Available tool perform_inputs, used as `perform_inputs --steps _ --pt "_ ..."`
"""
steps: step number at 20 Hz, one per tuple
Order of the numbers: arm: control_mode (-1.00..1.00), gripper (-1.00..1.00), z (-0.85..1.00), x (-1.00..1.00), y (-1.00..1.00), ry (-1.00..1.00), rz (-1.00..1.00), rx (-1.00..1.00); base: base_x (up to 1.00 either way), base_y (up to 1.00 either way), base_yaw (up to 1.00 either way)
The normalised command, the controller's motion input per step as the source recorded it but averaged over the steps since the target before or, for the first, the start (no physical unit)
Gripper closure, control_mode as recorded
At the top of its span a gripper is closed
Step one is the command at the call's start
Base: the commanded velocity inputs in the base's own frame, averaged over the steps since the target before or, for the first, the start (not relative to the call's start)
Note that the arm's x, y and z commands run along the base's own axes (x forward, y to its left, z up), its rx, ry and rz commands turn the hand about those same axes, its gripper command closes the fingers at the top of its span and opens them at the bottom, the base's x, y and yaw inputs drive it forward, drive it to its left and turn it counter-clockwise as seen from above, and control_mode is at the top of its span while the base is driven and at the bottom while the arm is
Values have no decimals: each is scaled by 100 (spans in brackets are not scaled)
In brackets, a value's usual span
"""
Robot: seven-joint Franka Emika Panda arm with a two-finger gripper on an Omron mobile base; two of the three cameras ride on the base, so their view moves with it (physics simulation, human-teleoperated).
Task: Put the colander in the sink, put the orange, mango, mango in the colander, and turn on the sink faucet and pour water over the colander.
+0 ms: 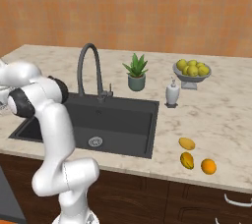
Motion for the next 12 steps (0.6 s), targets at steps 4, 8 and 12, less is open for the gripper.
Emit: perform_inputs --steps 4,8,12 --pt "-100 100 59 -52 -52 -6 8 0 0 0 0" --pt "-100 100 48 -55 -61 -6 8 3 0 0 0" --pt "-100 100 35 -53 -71 0 3 5 0 0 0"
